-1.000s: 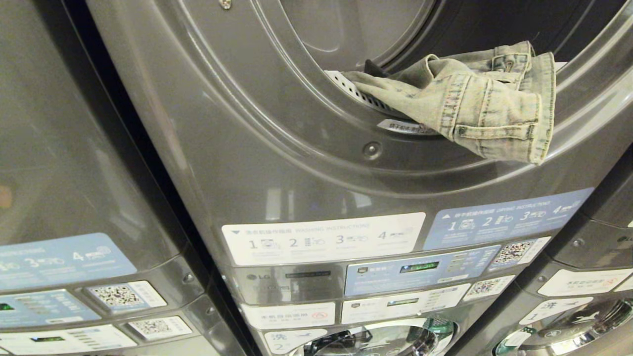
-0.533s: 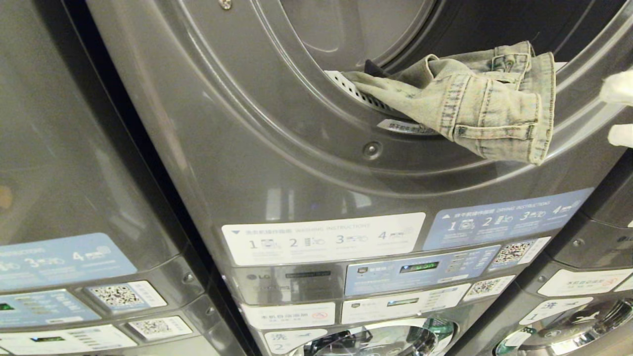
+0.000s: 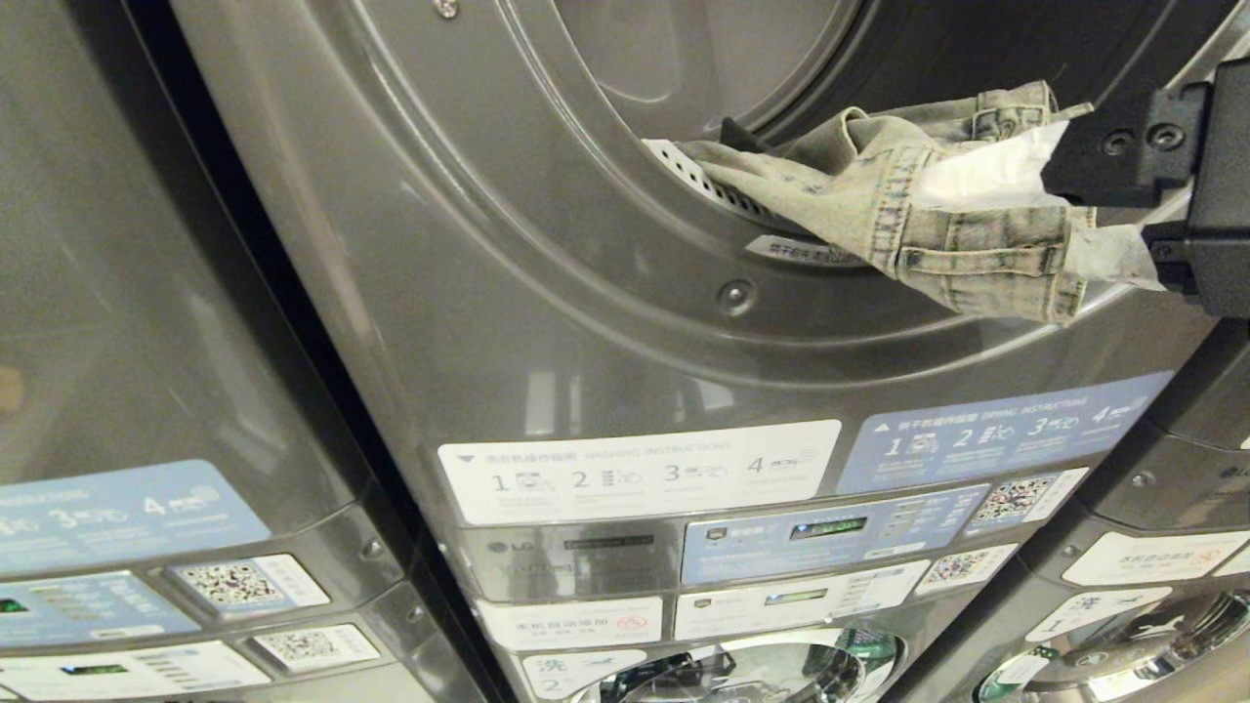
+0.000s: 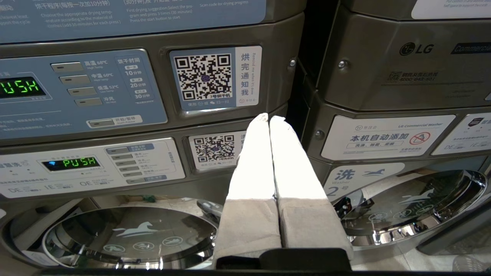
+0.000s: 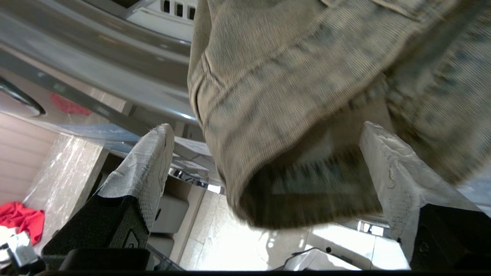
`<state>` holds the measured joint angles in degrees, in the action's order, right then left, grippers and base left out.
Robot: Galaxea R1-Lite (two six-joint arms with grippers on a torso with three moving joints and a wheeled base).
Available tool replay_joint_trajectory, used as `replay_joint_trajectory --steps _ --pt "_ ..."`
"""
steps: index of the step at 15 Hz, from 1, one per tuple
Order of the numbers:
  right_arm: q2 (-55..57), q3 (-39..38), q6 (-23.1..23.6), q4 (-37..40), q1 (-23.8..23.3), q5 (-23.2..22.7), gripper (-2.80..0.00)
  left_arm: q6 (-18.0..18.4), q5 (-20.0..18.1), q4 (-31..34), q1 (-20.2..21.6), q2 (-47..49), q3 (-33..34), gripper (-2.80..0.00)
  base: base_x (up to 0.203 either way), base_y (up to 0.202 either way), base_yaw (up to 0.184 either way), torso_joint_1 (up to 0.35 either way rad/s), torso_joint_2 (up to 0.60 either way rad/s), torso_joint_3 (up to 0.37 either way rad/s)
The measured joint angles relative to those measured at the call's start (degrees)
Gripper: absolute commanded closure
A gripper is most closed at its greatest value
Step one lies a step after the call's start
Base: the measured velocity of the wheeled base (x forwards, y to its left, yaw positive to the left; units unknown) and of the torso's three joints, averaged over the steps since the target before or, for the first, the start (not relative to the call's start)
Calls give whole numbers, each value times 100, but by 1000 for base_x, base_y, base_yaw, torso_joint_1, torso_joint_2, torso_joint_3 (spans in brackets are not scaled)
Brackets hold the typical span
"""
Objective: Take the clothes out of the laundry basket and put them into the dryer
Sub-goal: Put the clothes in the dryer
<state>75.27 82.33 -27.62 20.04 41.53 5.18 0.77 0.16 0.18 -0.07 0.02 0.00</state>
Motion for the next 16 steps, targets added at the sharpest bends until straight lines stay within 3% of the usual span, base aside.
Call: replay_joint_trajectory --steps 9,13,16 --pt "1044 1030 158 -161 74 41 0 1 0 -1 0 0 0 0 0 0 0 0 0 0" --pt "1600 2029 1351 -405 85 98 0 1 0 -2 0 0 0 0 0 0 0 0 0 0" --pt "2256 2701 2390 -1376 96 572 0 0 -2 0 -2 0 0 0 0 0 0 0 0 0"
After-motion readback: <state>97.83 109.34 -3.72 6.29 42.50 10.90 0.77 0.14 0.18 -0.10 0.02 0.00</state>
